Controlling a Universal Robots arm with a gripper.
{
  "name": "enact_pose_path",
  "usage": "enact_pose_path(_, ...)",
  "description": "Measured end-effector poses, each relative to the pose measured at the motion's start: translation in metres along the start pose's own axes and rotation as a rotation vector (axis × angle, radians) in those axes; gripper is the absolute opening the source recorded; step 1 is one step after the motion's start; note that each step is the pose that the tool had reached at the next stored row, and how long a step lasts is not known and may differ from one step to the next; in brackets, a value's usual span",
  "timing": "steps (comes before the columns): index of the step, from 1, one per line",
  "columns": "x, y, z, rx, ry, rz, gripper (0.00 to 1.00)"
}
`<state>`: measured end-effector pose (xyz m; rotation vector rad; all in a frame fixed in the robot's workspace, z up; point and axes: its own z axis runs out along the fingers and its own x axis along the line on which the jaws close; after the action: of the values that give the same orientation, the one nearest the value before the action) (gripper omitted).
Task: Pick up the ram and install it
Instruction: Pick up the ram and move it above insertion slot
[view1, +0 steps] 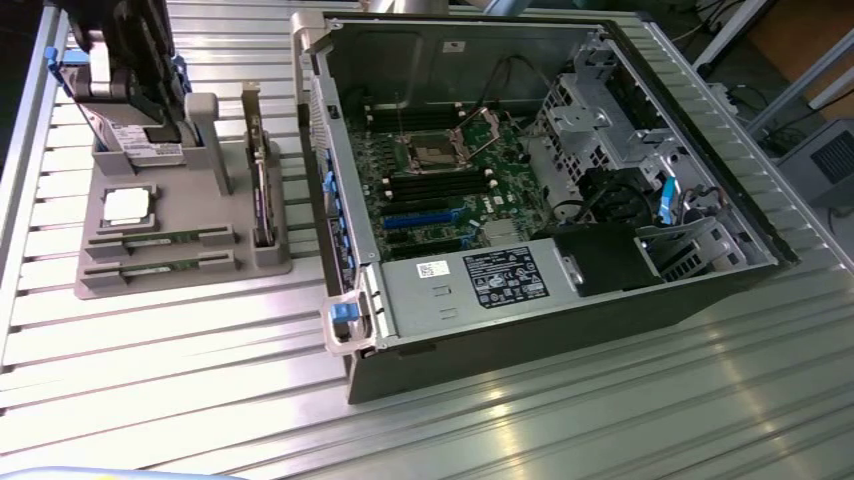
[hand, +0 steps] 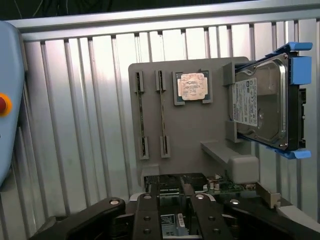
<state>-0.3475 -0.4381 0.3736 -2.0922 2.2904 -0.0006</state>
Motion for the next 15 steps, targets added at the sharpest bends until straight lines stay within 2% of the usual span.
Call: enact_pose_path(15,0.003,0.0099,0.0117,-0.0001,-0.0001,0.0,0.3)
